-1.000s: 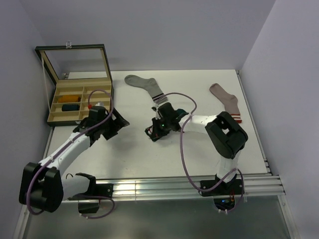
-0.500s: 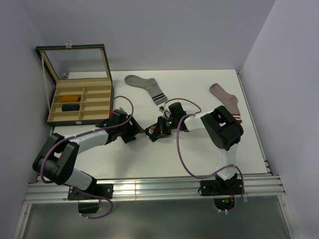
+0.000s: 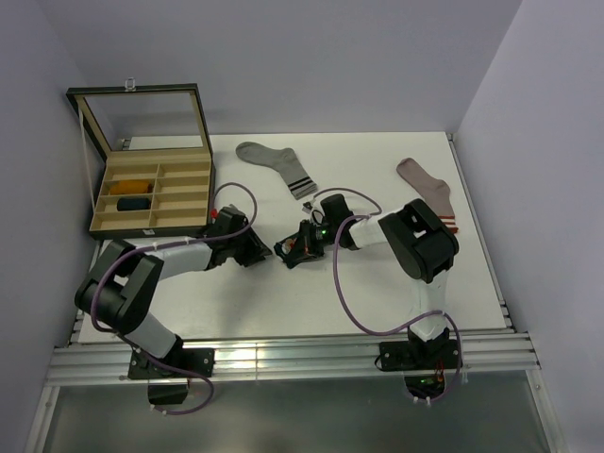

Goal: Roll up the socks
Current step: Roll the sock at the center of the board.

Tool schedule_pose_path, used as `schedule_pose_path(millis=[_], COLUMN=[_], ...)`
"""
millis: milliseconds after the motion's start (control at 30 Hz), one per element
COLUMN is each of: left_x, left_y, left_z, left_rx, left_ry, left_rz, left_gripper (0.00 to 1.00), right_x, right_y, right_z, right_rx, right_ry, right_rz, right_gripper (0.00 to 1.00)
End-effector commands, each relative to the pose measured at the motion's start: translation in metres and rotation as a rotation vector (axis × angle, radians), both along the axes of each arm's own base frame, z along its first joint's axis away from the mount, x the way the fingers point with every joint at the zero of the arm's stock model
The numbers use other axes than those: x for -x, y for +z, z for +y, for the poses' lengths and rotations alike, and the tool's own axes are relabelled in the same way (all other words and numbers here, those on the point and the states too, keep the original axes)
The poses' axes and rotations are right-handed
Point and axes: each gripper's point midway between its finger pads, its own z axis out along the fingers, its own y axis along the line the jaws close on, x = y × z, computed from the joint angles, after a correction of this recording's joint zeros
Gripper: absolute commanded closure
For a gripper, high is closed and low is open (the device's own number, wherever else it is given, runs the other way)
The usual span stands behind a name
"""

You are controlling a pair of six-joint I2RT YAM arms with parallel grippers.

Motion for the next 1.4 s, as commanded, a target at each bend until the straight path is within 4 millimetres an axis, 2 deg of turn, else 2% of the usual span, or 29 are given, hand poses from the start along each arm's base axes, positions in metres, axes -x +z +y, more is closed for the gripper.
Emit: schedule_pose_path(millis=[0, 200, 500, 767, 833, 967, 1200, 1367], left_x=[-0.003, -0.006, -0.005, -0.007, -0.007, -0.011, -0.016, -0.017], left_y=[-0.01, -0.008, 0.007, 0.012, 0.013, 0.02, 0.034, 0.026], left_z=[-0.003, -0.012, -0.028, -0.033, -0.035, -0.04, -0.047, -0.049], left_rx=[-0.029, -0.005, 0.1, 0.142, 0.154, 0.187, 0.232, 0.228], left_ry=[-0.028, -0.062, -0.106, -0.12, -0.125, -0.134, -0.152, -0.157], left_rz=[0.0, -0.024, -0.09, -0.132, -0.139, -0.167, -0.223, -0.203], left_gripper=[0.61, 0.62, 0.62, 0.62, 0.63, 0.74, 0.75, 0.75], right_x=[-0.005, -0.005, -0.008, -0.009, -0.01, -0.009, -0.01, -0.011], right_y=[-0.001, -0.003, -0.005, -0.009, -0.009, -0.011, -0.013, -0.012], right_z=[-0.003, -0.003, -0.007, -0.008, -0.009, -0.009, -0.01, -0.01], right_rx=[-0.006, -0.008, -0.003, 0.007, 0.008, 0.015, 0.017, 0.021], right_ry=[-0.013, -0.015, -0.029, -0.034, -0.036, -0.036, -0.038, -0.041], right_rz=[-0.014, -0.007, 0.003, 0.014, 0.015, 0.02, 0.024, 0.023], right_gripper=[1.0, 1.0, 0.99, 0.99, 0.99, 0.99, 0.99, 0.99])
